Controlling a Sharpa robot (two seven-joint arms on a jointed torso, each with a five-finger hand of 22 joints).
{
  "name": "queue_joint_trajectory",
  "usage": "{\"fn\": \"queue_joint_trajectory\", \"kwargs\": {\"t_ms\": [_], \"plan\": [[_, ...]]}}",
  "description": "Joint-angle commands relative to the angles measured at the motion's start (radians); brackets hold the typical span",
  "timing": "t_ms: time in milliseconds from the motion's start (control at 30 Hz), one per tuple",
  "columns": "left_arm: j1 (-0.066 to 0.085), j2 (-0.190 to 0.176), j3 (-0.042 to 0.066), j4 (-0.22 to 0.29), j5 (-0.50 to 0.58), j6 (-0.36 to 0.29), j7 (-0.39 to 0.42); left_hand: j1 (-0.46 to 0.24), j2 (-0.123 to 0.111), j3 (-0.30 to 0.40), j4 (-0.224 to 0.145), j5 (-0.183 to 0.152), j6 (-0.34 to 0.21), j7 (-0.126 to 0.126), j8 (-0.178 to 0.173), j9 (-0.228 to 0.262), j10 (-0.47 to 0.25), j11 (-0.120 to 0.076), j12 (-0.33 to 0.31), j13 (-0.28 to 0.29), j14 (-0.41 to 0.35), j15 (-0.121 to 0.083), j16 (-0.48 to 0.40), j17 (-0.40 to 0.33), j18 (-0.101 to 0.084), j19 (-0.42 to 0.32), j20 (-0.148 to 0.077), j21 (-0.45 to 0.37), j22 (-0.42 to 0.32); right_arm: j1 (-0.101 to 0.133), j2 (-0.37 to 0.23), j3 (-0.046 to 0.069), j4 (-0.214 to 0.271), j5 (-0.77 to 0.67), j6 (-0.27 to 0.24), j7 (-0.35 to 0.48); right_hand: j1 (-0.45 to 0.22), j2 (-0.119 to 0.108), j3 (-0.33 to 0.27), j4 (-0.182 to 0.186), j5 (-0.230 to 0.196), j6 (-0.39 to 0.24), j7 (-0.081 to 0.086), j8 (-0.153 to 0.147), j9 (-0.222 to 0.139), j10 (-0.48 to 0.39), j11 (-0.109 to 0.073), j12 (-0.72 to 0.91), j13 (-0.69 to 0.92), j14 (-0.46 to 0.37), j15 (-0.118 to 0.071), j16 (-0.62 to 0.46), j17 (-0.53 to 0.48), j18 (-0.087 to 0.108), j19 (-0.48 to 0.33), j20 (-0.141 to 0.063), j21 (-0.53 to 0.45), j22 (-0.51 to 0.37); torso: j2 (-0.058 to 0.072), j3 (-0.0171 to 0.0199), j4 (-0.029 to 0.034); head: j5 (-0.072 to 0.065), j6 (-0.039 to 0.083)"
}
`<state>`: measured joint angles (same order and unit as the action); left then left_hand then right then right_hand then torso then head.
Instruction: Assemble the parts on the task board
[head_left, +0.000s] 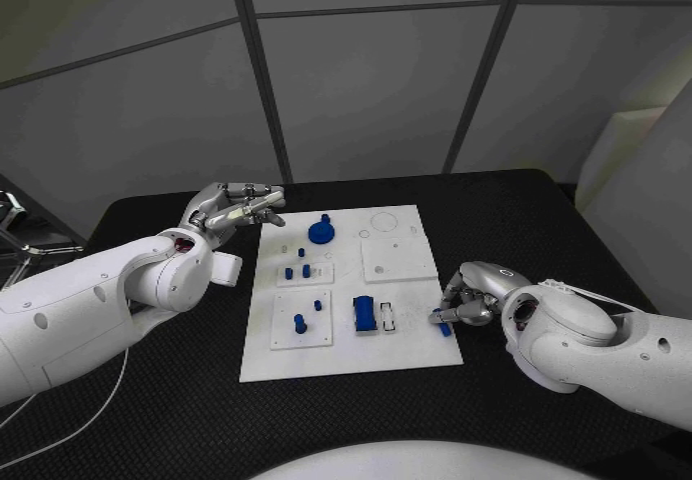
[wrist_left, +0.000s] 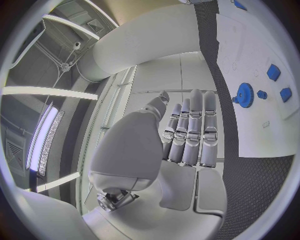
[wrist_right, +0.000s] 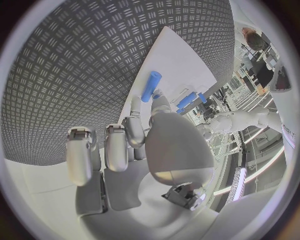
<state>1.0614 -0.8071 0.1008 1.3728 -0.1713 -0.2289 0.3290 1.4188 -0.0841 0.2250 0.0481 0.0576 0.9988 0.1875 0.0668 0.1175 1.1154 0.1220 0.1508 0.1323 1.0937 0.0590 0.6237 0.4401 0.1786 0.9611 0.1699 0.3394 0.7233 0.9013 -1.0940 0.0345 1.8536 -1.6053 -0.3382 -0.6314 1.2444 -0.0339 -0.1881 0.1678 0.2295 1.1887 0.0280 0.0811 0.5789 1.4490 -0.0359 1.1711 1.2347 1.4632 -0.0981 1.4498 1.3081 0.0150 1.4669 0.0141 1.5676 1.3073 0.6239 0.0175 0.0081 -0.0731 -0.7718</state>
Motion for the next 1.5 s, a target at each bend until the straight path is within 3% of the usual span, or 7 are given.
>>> {"fn": "queue_joint_trajectory", "kwargs": {"t_ms": [33,300,700,933,1233,1500], "plan": [[0.001,0.0,0.001,0.001,0.003,0.011,0.002,0.002,0.003,-0.002,-0.006,-0.005,-0.01,0.0,0.0,0.001,-0.003,0.003,-0.002,0.002,-0.003,0.001,-0.004,-0.002,0.001,0.007,-0.002,-0.005,-0.001,-0.001,0.001,0.0,0.002,-0.034,0.015,-0.02,-0.005,0.0,-0.007,0.001,0.006,0.009,0.001,0.003,0.002,0.001,-0.007,-0.002,-0.002,0.063,-0.007,0.003,0.04,-0.015,0.104,-0.005,0.003,0.263,-0.001,0.0002,0.0009,0.0,-0.001],[0.0,-0.001,0.001,0.001,0.003,0.011,0.002,0.0,0.003,-0.002,-0.006,-0.005,-0.01,0.0,0.0,0.002,-0.003,0.003,-0.003,0.002,-0.003,0.001,-0.004,-0.002,0.001,0.007,-0.002,-0.006,-0.002,-0.001,-0.002,0.0,0.009,-0.036,0.041,-0.021,-0.003,-0.002,-0.008,0.0,0.006,0.012,0.0,0.004,0.004,0.001,-0.008,-0.001,-0.001,0.063,-0.008,0.004,0.042,-0.015,0.104,-0.006,0.003,0.263,0.0,-0.0006,0.0,-0.002,-0.002],[-0.001,-0.003,0.001,0.001,0.003,0.011,0.001,0.0,0.003,-0.002,-0.006,-0.005,-0.01,0.0,0.0,0.002,-0.003,0.003,-0.003,0.002,-0.003,0.001,-0.004,-0.002,0.001,0.007,-0.002,-0.006,-0.002,-0.003,-0.005,0.0,0.024,-0.052,0.119,-0.052,0.004,-0.004,-0.009,-0.003,0.007,0.018,-0.003,0.006,0.008,0.0,-0.01,-0.005,-0.003,0.063,-0.01,0.003,0.04,-0.015,0.104,-0.008,0.003,0.263,-0.001,-0.0003,0.0012,-0.004,-0.005],[-0.001,-0.003,0.001,0.001,0.003,0.011,0.001,0.0,0.003,-0.002,-0.006,-0.005,-0.01,0.0,0.0,0.002,-0.003,0.003,-0.003,0.002,-0.003,0.001,-0.004,-0.002,0.001,0.007,-0.002,-0.006,-0.002,-0.005,-0.004,0.0,0.033,-0.06,0.128,-0.06,0.009,-0.003,-0.009,-0.006,0.01,0.019,-0.004,0.005,0.009,0.0,-0.011,-0.005,-0.003,0.063,-0.011,0.003,0.041,-0.015,0.104,-0.009,0.003,0.263,0.0,-0.0002,0.0007,-0.004,-0.005],[-0.003,-0.002,0.001,0.001,0.003,0.012,0.0,0.0,0.003,-0.002,-0.006,-0.005,-0.01,0.0,0.0,0.002,-0.003,0.003,-0.003,0.002,-0.003,0.001,-0.004,-0.002,0.001,0.007,-0.002,-0.006,-0.002,-0.008,0.01,0.0,0.033,-0.064,0.058,-0.063,0.154,0.074,0.061,-0.09,0.189,0.022,-0.02,-0.011,0.014,0.0,-0.027,-0.006,0.003,0.066,-0.025,0.01,0.057,-0.015,0.104,-0.024,0.003,0.263,-0.001,0.0006,0.0025,-0.006,-0.004],[-0.004,0.0,0.001,0.0,0.003,0.012,-0.001,0.0,0.003,-0.002,-0.006,-0.005,-0.01,0.0,0.0,0.002,-0.003,0.003,-0.003,0.002,-0.003,0.001,-0.004,-0.002,0.001,0.007,-0.002,-0.006,-0.002,-0.007,0.015,0.001,0.039,0.114,-0.061,-0.031,0.16,0.089,0.076,-0.11,0.222,0.015,-0.017,-0.016,0.013,0.001,-0.025,-0.012,0.001,0.066,-0.024,0.01,0.058,-0.015,0.104,-0.025,0.003,0.263,-0.001,-0.0009,0.0042,-0.002,-0.004]]}}
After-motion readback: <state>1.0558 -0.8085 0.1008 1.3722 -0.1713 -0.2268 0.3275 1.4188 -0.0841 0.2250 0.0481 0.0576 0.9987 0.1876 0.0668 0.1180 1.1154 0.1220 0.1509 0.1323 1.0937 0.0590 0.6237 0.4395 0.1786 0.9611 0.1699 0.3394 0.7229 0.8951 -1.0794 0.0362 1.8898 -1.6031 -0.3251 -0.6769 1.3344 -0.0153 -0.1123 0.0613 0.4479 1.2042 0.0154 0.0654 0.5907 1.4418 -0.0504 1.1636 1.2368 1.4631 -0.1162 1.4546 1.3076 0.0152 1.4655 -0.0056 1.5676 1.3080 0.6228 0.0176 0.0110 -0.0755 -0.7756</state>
